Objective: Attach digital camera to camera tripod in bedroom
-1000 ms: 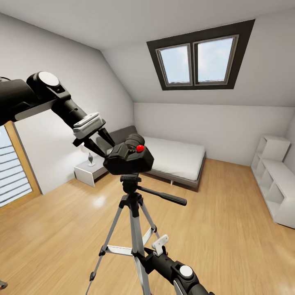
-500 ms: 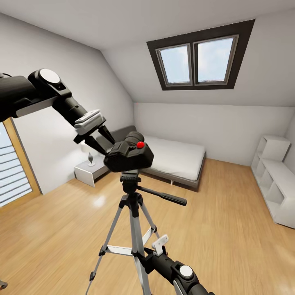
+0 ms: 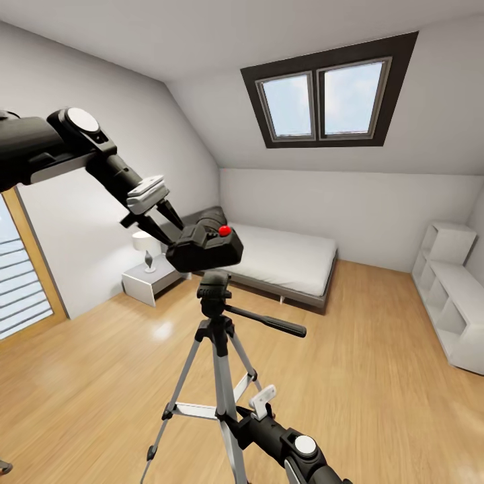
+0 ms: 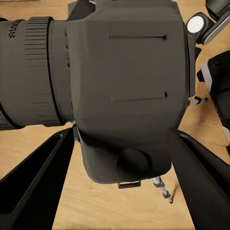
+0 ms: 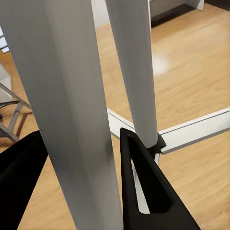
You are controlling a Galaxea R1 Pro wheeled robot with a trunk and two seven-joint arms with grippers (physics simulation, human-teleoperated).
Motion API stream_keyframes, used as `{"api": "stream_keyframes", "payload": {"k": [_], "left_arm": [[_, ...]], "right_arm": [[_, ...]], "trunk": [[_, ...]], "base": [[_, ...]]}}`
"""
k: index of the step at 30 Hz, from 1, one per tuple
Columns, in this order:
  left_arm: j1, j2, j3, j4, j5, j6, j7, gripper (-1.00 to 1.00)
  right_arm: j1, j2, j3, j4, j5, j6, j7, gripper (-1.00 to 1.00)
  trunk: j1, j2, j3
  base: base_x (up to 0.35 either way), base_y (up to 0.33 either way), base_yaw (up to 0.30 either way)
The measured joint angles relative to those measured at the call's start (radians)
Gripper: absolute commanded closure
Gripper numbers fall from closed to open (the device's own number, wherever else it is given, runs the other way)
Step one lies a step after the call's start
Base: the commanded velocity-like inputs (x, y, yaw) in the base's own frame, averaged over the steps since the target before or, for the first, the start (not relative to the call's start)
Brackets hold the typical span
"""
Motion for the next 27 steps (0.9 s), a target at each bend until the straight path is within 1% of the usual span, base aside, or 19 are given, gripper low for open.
{"api": "stream_keyframes", "payload": {"k": [4, 11, 12, 13, 15, 16, 21, 27], "left_arm": [[-0.006, -0.021, -0.024, 0.02, -0.001, -0.002, 0.0, 1.0], [-0.011, -0.038, -0.053, 0.033, -0.001, -0.016, 0.0, 1.0], [-0.011, -0.041, -0.061, 0.036, -0.001, -0.018, 0.0, 1.0], [-0.011, -0.052, -0.081, 0.047, -0.001, -0.019, 0.0, 1.0], [-0.012, -0.065, -0.101, 0.058, 0.0, -0.02, 0.0, 1.0], [-0.012, -0.065, -0.101, 0.058, 0.0, -0.02, 0.0, 1.0], [-0.012, -0.084, -0.129, 0.075, 0.002, -0.021, 0.0, 1.0], [-0.012, -0.093, -0.142, 0.089, 0.004, -0.021, 0.0, 1.0]], "right_arm": [[0.0, 0.0, -0.001, 0.0, 0.0, 0.0, 0.0, 1.0], [0.0, 0.0, -0.001, -0.002, -0.001, 0.0, 0.001, 1.0], [0.0, 0.0, -0.001, -0.002, -0.001, 0.0, 0.001, 1.0], [0.0, 0.0, -0.001, -0.002, -0.002, 0.0, 0.001, 1.0], [0.0, 0.0, -0.001, -0.003, -0.001, 0.0, 0.001, 1.0], [0.0, 0.0, -0.001, -0.003, -0.001, 0.0, 0.002, 1.0], [0.0, 0.0, -0.001, -0.003, -0.001, 0.0, 0.002, 1.0], [0.0, 0.0, -0.001, -0.003, -0.001, 0.0, 0.002, 1.0]], "trunk": [[0.0, 0.0, 0.0], [0.0, 0.0, 0.0], [0.0, 0.0, 0.0], [0.0, 0.0, 0.0], [0.0, 0.0, 0.0], [0.0, 0.0, 0.0], [0.0, 0.0, 0.0], [0.0, 0.0, 0.0]], "base": [[0.0, 0.0, 0.0], [0.0, 0.0, 0.0], [0.0, 0.0, 0.0], [0.0, 0.0, 0.0], [0.0, 0.0, 0.0], [0.0, 0.0, 0.0], [0.0, 0.0, 0.0], [0.0, 0.0, 0.0]]}}
